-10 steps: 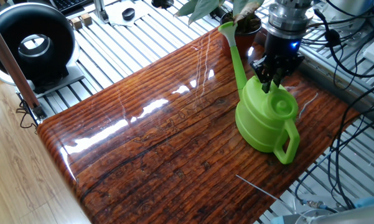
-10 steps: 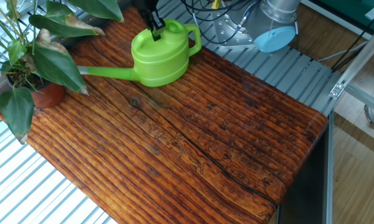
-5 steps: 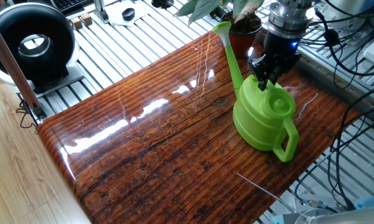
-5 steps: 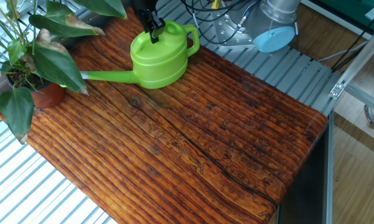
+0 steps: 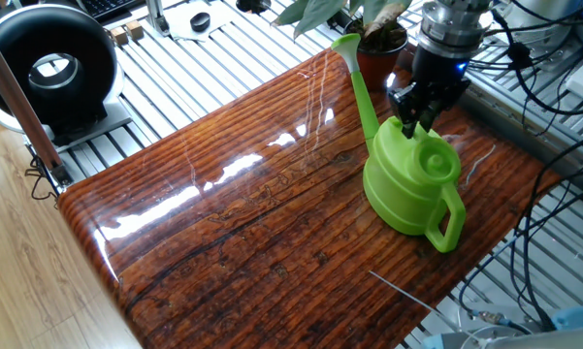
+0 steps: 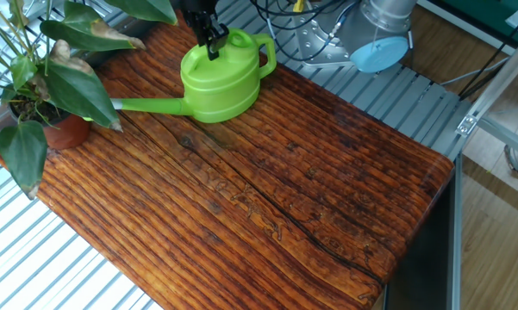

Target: Water the plant

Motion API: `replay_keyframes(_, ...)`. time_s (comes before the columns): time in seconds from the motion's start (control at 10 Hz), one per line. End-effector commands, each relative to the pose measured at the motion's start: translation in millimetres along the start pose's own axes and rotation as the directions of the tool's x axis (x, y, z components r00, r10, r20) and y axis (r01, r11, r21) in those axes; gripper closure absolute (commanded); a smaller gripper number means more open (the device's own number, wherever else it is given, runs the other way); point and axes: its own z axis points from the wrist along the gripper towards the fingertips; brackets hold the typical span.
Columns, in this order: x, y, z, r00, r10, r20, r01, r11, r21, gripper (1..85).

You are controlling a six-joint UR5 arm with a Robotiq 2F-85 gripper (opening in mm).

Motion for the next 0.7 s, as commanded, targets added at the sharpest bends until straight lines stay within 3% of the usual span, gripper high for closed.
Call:
replay_keyframes(0.0, 12.7, -4.7, -19.4, 1.0, -0.004, 0.001, 0.004, 0.999, 0.052, 51.7)
replay_keyframes(0.2, 15.3, -9.6, -35.2, 0.998, -0.058, 0.018, 0.055, 0.99, 0.132, 52.3)
replay_keyframes(0.3, 26.9, 14.4, -38.2, 0.997, -0.071, -0.007, 0.071, 0.995, 0.077, 54.0)
replay_keyframes(0.5, 55.9, 45.9, -39.6, 0.991, -0.08, -0.103, 0.079, 0.997, -0.015, 55.3)
replay_keyframes(0.6, 75.2, 50.6, -39.7, 0.982, -0.068, -0.177, 0.068, 0.998, -0.008, 63.0)
